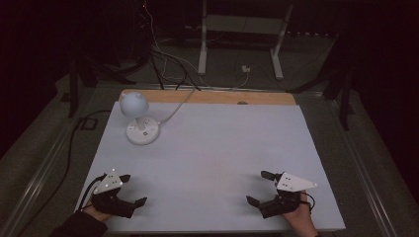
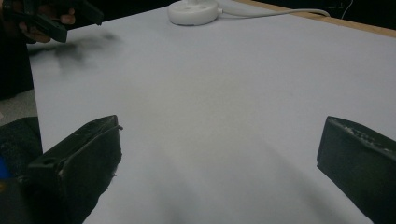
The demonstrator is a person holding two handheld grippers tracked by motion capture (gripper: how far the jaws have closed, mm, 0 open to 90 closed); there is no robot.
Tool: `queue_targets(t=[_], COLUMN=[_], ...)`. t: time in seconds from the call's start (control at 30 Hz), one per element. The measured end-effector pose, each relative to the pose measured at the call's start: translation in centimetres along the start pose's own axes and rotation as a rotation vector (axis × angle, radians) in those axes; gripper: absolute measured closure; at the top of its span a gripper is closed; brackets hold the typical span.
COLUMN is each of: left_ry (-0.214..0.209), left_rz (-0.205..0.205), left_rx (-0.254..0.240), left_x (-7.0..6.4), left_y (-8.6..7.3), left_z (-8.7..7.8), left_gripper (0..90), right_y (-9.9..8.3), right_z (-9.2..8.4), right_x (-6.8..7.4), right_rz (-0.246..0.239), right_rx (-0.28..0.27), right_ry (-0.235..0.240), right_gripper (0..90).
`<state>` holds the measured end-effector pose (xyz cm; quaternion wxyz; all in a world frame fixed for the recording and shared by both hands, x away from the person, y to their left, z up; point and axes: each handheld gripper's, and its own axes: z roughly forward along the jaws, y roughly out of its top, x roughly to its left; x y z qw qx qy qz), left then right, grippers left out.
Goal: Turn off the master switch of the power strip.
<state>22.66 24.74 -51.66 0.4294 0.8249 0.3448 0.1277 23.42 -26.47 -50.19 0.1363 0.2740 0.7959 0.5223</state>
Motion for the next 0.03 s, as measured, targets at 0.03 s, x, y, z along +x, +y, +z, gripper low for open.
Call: queue_targets(t=[0.03], left_ry=[0.001], left_rz=[0.001], left_rx=[-0.001], left_x=[-0.02], left_y=[0.01], left_z=[0.0], left_gripper=[0.2], right_y=[0.0], right_z=[0.01], right_x=[0.0], right_rz=[0.0], right_rx=[0.0], right_ry=[0.0], right_gripper=[0.0])
